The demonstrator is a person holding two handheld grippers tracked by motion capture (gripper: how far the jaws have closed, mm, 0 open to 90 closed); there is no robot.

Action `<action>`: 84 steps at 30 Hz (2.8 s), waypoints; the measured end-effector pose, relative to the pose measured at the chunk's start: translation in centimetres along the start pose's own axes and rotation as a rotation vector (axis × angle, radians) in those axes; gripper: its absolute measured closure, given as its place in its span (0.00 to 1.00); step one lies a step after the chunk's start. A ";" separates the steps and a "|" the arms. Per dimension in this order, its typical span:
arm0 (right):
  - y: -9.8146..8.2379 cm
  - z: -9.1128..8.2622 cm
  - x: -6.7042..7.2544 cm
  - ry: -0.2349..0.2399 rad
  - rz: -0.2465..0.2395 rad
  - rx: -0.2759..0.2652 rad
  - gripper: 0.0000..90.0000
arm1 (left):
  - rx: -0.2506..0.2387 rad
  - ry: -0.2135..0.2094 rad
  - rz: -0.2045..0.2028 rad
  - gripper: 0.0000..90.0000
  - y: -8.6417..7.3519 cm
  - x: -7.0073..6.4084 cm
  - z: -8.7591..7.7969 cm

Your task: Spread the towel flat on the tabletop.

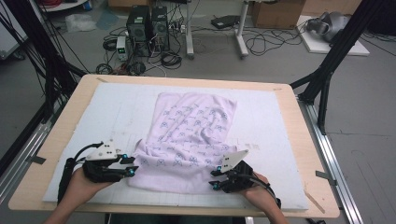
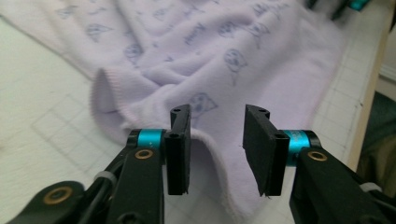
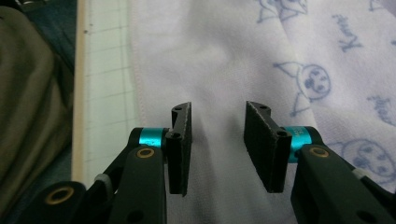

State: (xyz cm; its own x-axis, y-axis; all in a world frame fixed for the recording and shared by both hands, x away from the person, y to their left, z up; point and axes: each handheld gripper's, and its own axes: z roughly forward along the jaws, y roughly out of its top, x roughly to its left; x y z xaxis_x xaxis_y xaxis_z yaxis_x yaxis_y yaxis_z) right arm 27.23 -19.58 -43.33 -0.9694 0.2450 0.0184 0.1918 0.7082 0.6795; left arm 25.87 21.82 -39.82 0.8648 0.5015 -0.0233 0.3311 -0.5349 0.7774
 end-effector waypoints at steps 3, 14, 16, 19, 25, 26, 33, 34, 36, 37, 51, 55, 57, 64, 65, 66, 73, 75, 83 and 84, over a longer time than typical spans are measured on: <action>-0.2 0.0 -0.2 -0.004 0.014 -0.006 0.69 | 0.047 -0.036 0.016 0.71 -0.5 -0.1 1.7; -0.5 0.2 0.1 -0.030 0.036 -0.015 0.93 | 0.119 -0.043 0.058 0.96 -1.4 -0.3 4.0; -0.6 0.1 0.0 0.034 0.058 -0.024 0.94 | 0.124 -0.056 0.062 0.97 -1.6 -0.7 3.5; -0.7 -0.5 0.5 0.086 0.069 -0.048 0.94 | 0.108 -0.064 0.070 0.97 -1.8 -1.7 1.8; 0.0 -3.3 3.5 0.226 0.009 -0.120 0.88 | 0.022 -0.073 0.092 0.96 -1.2 -4.9 -2.9; 0.1 -3.9 3.7 0.205 0.007 -0.131 0.84 | 0.013 -0.079 0.095 0.93 -1.1 -4.9 -3.2; 0.5 -4.3 1.3 0.022 0.047 -0.122 0.66 | 0.032 -0.104 0.064 0.63 -1.1 -2.2 0.7; 0.4 -3.6 0.9 0.015 0.053 -0.101 0.66 | 0.041 -0.102 0.062 0.63 -1.0 -1.9 1.5; 0.2 -2.1 0.5 0.002 0.047 -0.052 0.66 | 0.085 -0.112 0.073 0.65 -1.1 -1.4 3.0; 0.1 -1.4 0.3 -0.002 0.040 -0.028 0.66 | 0.109 -0.130 0.073 0.69 -1.2 -1.3 3.7; -0.2 -0.6 3.4 0.186 -0.007 -0.020 0.97 | 0.073 -0.271 0.144 0.93 -2.3 -4.0 -0.2; 0.7 -2.7 4.0 0.143 -0.028 -0.076 0.81 | 0.032 -0.201 0.144 0.71 -1.4 -3.6 -1.0; 0.9 -3.1 2.8 0.071 -0.009 -0.058 0.76 | 0.021 -0.167 0.130 0.69 -1.0 -2.7 -0.3; -0.4 -0.4 0.0 0.006 0.067 0.013 0.70 | 0.128 -0.176 0.128 0.79 -1.7 -1.6 4.1; -0.5 0.0 0.1 0.001 0.061 0.028 0.72 | 0.101 -0.170 0.121 0.83 -1.9 -1.8 4.0; -0.5 0.0 0.2 -0.003 0.048 0.011 0.79 | 0.110 -0.183 0.118 0.97 -1.9 -1.9 3.9; -0.5 -0.2 0.9 0.098 0.043 0.007 0.98 | 0.111 -0.253 0.153 0.99 -2.7 -3.6 1.7; -0.2 -1.1 2.1 0.168 -0.003 -0.062 0.97 | 0.059 -0.270 0.166 0.98 -2.6 -4.4 0.4; -0.8 -3.9 0.6 -0.037 0.059 -0.084 0.74 | -0.034 -0.130 0.133 0.68 0.1 -2.1 1.1; -1.1 -3.6 0.0 -0.041 0.078 -0.093 0.70 | -0.020 -0.107 0.119 0.67 0.1 -1.5 1.8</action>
State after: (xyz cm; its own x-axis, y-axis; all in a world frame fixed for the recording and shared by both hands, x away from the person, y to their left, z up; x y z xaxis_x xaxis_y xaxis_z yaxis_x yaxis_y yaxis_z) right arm 26.42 -22.75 -41.44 -0.9445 0.3255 0.0450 0.2496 0.6218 0.7423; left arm 25.33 19.74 -40.84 0.9331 0.3597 0.0044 0.2167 -0.5719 0.7912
